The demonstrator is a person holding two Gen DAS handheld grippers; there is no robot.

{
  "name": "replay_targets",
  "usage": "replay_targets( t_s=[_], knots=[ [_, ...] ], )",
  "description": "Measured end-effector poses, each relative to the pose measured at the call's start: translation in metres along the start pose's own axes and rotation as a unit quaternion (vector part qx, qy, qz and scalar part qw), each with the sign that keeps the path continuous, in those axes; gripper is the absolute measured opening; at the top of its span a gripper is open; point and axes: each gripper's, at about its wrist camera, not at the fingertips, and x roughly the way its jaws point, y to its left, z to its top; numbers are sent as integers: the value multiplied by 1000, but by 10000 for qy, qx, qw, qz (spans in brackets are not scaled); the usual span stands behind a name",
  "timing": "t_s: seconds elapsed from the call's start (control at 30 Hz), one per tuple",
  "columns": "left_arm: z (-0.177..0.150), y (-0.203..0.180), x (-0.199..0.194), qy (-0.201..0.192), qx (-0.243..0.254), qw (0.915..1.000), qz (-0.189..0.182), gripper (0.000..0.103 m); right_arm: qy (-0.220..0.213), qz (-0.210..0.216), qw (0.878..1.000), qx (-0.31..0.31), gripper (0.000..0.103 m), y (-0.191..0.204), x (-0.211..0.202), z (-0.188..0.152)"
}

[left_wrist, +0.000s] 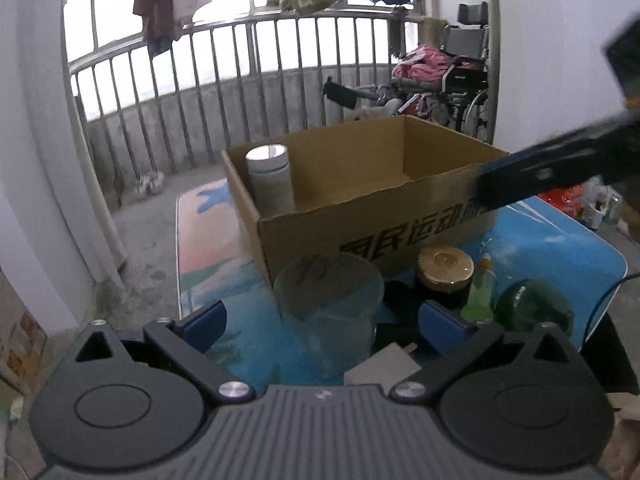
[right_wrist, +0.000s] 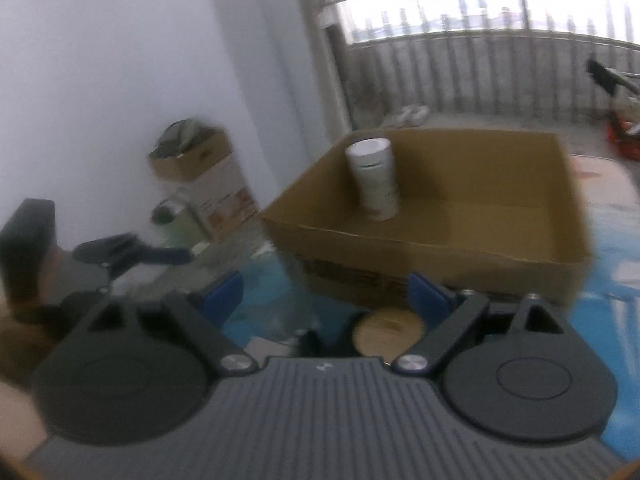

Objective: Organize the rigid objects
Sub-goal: 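Withdraw the right tool from the box toward the clear glass cup, then close the right tool on the clear glass cup rim and lift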

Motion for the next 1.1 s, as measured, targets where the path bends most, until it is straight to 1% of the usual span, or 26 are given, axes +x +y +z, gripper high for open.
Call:
replay_targets(
  t_s=[0.03, 0.13, 0.2, 0.23, 0.27, 0.3, 0.33, 0.4, 0.43, 0.5, 0.63, 0.8, 1.1],
  knots=[
    [-1, -1, 4, 2, 50, 10000, -28, 103, 72, 85, 9999, -35, 88, 7, 11, 2],
    [-8, -8, 15, 102, 158, 9998, -94, 100, 225, 156, 9995, -134, 83, 21, 37, 9],
    [-11, -9, 24, 218, 253, 9994, -92, 97, 346, 191, 9991, -124, 77, 25, 53, 13],
    [-11, -10, 28, 250, 293, 9992, -60, 93, 395, 193, 9990, -116, 75, 26, 62, 18],
    [-11, -10, 31, 278, 318, 9991, -45, 89, 442, 191, 9988, -108, 72, 20, 67, 20],
    [-12, -8, 34, 304, 329, 9990, -45, 88, 501, 183, 9985, -99, 67, 20, 74, 21],
    [-12, -6, 37, 330, 344, 9988, -50, 86, 548, 180, 9983, -96, 65, 21, 77, 20],
    [-13, -4, 43, 359, 395, 9985, -78, 86, 688, 184, 9974, -117, 54, 25, 87, 19],
    [-15, -1, 46, 379, 399, 9984, -89, 85, 754, 176, 9969, -146, 51, 24, 92, 19],
    [-16, 2, 51, 439, 378, 9982, -141, 80, 883, 160, 9957, -236, 47, 27, 99, 19],
    [-15, 8, 58, 455, 338, 9980, -282, 78, 1087, 105, 9934, -351, 40, 34, 113, 18],
    [-15, 10, 66, 486, 307, 9974, -438, 74, 1227, 66, 9920, -279, 23, 30, 123, 18],
    [-15, 13, 75, 518, 218, 9971, -522, 73, 1346, 78, 9906, -245, 15, 25, 133, 15]
  ],
)
